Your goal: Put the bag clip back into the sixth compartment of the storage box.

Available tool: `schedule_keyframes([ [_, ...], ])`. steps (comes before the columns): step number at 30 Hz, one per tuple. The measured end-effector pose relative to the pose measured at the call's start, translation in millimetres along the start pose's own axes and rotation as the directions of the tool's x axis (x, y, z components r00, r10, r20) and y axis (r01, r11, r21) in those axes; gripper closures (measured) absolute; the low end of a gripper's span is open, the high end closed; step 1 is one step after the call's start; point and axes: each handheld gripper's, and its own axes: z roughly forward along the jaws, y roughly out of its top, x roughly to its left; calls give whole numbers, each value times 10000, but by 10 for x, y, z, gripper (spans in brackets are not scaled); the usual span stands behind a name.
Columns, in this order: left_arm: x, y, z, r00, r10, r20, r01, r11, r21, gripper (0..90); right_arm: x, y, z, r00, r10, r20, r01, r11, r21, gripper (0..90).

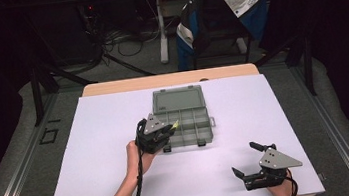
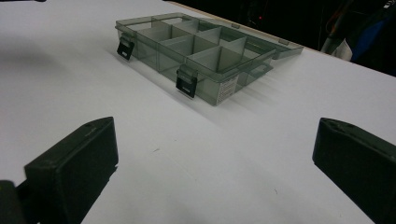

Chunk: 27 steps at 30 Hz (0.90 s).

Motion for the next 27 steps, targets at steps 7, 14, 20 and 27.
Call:
schedule_keyframes([
  [7, 7, -4, 17, 9998, -188, -79, 188, 9998, 38, 802, -5, -4, 5, 10000, 13, 2, -13, 10000, 8, 0],
  [14, -3, -9, 74, 9988, -469, -109, 470, 9989, 87, 802, -8, -8, 14, 10000, 18, 56, -18, 10000, 91, 0],
  [20, -2, -12, 100, 9985, -542, -114, 544, 9984, 165, 801, -1, -7, 20, 10000, 20, 49, -20, 10000, 96, 0],
  [27, 0, -16, 132, 9975, -690, -126, 693, 9974, 203, 802, -3, -7, 14, 10000, 32, 73, -33, 10000, 92, 0],
])
